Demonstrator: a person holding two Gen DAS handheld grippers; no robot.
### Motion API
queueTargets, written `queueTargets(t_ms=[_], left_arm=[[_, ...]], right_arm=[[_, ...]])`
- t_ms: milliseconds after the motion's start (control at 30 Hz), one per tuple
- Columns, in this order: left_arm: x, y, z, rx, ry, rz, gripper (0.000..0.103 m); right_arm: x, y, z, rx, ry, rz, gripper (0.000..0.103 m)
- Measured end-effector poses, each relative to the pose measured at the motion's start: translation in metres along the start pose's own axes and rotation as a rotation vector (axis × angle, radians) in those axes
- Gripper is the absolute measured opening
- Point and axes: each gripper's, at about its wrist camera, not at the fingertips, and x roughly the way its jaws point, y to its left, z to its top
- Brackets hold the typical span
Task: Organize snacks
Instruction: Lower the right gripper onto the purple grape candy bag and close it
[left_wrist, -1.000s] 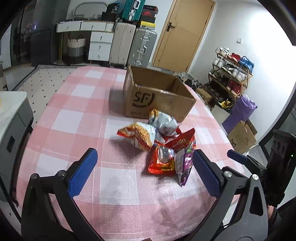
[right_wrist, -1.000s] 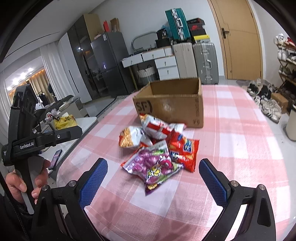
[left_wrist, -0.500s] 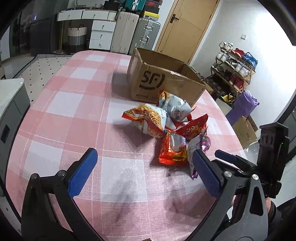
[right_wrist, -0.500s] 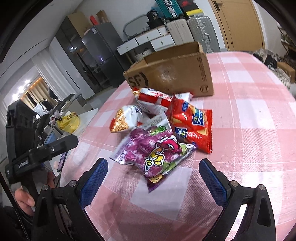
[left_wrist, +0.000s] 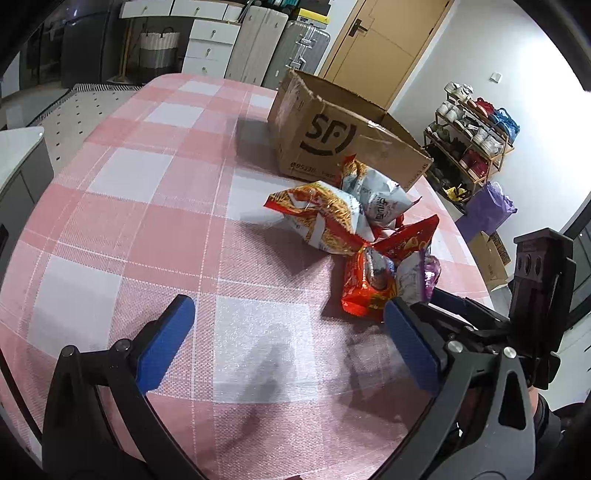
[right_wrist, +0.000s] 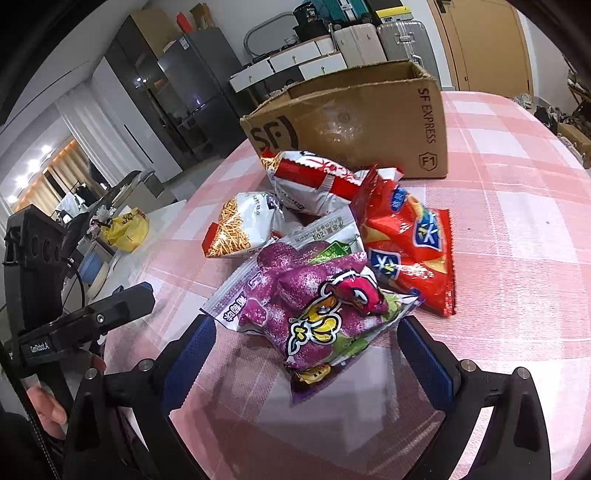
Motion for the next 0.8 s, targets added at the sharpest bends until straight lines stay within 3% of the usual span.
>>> queueTargets(t_ms=[200, 433, 567, 800], left_arm=[[0.006, 0.011, -0.001, -0.024, 0.011, -0.016, 0.102], [0.011, 0.014, -0.004, -0.039, 0.025, -0.022, 0.102], [0.011, 0.013, -0.004, -0.036, 0.027, -0.02, 0.102], [0.011, 0.008, -0.004, -0.027, 0.034, -0.015, 0.102]], right_arm=[[0.011, 0.007, 0.001, -0.015, 0.022, -0.021, 0.099], [0.01, 0.008, 0.0, -0.015, 0.012, -0.033, 0.084], [0.007, 0.004, -0.004, -0.001, 0.004, -0.013, 0.079], [-0.001, -0.008, -0.005, 0.059, -0.026, 0.046, 0.078]])
